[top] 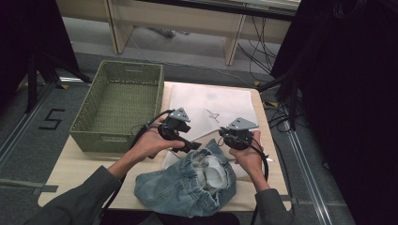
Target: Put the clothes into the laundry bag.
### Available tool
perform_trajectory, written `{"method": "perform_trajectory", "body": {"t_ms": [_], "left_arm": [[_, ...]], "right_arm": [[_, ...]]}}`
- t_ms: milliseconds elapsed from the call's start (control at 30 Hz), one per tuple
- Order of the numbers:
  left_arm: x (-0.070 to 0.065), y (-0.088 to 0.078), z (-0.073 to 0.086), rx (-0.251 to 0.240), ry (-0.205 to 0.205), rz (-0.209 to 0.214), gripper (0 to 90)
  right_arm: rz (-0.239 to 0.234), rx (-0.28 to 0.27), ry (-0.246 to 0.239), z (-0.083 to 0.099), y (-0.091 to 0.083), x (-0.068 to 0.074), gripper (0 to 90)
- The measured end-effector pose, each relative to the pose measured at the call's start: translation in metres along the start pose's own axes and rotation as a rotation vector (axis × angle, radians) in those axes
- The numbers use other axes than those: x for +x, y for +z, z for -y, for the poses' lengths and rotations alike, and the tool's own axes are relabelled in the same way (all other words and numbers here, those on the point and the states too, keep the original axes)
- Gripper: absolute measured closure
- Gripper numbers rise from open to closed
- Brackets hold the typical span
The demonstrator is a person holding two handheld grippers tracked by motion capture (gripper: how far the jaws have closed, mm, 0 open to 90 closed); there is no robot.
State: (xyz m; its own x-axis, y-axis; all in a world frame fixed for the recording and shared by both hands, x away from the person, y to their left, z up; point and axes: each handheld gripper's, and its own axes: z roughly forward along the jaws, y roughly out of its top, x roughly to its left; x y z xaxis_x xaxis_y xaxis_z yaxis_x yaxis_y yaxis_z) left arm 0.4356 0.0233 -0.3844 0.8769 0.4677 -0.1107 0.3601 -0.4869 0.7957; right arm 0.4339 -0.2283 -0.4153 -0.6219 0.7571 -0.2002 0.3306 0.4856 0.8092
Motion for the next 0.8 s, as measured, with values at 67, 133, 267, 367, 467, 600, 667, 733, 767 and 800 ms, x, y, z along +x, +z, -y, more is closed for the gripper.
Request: {"method": "perform_trajectory", "body": {"t_ms": [67,133,267,367,467,600,667,733,767,800], "left_arm": [[0.016,0.008,0.009,0.041,0.011,-0.090,22.6],[0.023,0.016,0.016,0.051,0.011,-0.080,23.7],[0.028,0.032,0.026,0.041,0.023,-0.125,25.6],[0.032,0.046,0.036,0.007,-0.016,-0.141,36.6],[0.031,0.052,0.040,-0.016,0.062,-0.158,61.1],[0.028,0.047,0.037,-0.016,0.101,-0.187,82.6],[0.028,0.041,0.034,-0.008,0.109,-0.193,85.4],[0.030,0.031,0.031,-0.016,0.122,-0.204,86.1],[0.030,0.031,0.031,-0.016,0.122,-0.204,86.0],[0.031,0.028,0.031,-0.017,0.114,-0.199,86.0]], "right_arm": [[-0.005,0.001,0.012,-0.002,-0.001,0.003,85.2],[-0.008,-0.005,-0.008,-0.006,-0.002,0.004,85.3],[-0.016,-0.012,-0.008,-0.010,-0.003,0.009,85.5],[-0.032,-0.010,-0.004,-0.013,-0.004,0.014,85.5],[-0.050,-0.014,-0.030,-0.014,-0.005,0.017,85.4],[-0.036,-0.016,-0.036,-0.013,-0.005,0.019,85.1],[-0.045,-0.013,-0.041,-0.012,-0.005,0.020,83.4],[-0.077,-0.034,-0.023,-0.014,-0.013,0.026,75.0],[-0.077,-0.034,-0.023,-0.014,-0.013,0.026,75.0],[-0.099,-0.040,-0.006,-0.016,-0.019,0.029,71.0]]}}
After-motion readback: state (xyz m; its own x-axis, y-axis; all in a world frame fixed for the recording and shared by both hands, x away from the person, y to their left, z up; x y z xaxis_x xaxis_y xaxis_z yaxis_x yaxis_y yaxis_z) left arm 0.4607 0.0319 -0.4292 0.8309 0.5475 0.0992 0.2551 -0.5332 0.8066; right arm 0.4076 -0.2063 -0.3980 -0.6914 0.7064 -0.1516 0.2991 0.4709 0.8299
